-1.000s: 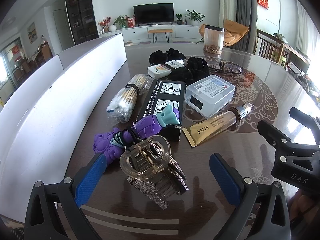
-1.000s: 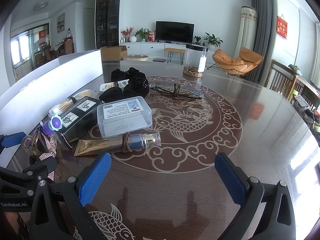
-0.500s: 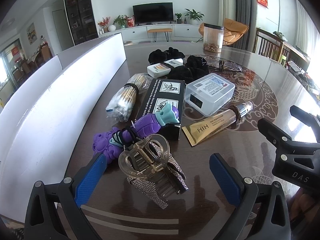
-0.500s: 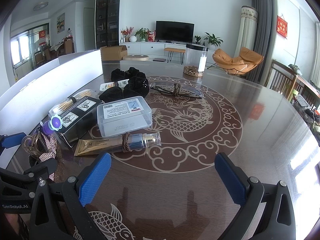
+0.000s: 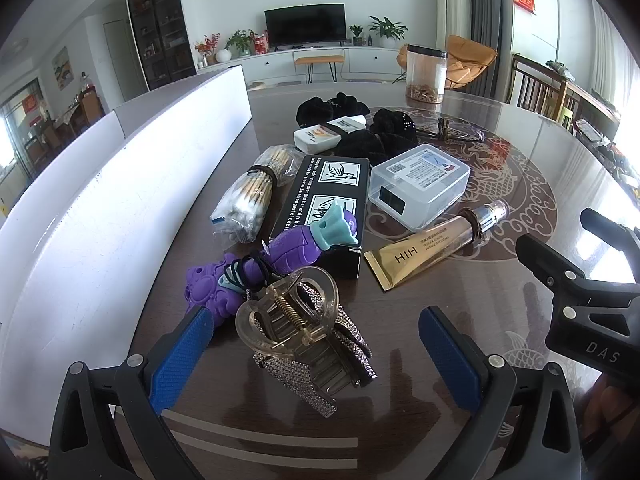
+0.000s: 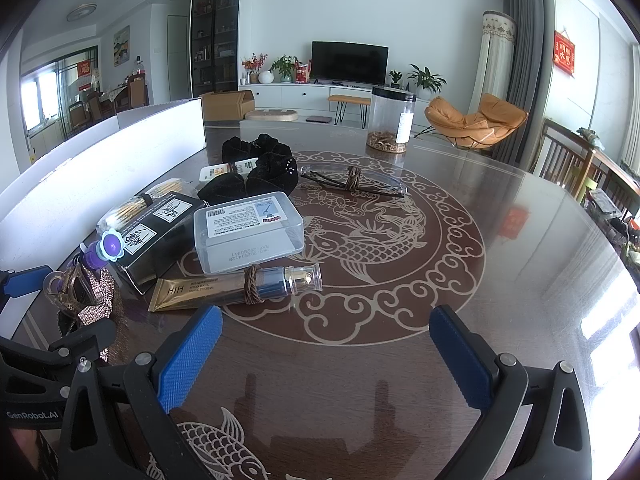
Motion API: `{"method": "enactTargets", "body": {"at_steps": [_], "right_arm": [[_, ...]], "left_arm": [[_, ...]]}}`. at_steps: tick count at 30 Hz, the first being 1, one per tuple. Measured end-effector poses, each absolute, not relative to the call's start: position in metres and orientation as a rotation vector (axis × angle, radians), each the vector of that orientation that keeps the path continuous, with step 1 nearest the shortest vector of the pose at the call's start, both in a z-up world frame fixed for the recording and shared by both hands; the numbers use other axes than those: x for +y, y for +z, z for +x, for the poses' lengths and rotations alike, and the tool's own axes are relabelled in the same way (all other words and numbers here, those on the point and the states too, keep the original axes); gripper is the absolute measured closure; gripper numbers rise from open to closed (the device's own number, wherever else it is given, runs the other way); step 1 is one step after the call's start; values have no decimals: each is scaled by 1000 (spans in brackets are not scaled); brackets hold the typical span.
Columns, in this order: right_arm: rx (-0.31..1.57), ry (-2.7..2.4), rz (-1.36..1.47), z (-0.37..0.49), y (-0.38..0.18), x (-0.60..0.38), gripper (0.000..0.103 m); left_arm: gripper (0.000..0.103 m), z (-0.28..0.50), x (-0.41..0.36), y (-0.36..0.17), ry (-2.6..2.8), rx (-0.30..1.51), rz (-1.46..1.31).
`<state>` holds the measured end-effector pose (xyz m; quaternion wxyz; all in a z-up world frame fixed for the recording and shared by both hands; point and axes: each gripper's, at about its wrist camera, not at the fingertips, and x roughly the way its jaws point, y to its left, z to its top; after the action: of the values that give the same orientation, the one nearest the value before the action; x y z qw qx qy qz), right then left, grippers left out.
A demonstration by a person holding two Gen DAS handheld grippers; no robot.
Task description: Organize objects
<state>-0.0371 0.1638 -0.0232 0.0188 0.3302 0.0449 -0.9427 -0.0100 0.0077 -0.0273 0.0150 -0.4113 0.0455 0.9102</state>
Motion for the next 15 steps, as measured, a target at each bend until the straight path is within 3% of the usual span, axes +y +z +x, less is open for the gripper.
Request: {"method": "enactTargets", "body": {"at_steps": [15], "right_arm": [[137,-2927,1027,-37,-26,163,0]], "left_arm": [[0,-10,9,-30,2832,168,-1302]]}}
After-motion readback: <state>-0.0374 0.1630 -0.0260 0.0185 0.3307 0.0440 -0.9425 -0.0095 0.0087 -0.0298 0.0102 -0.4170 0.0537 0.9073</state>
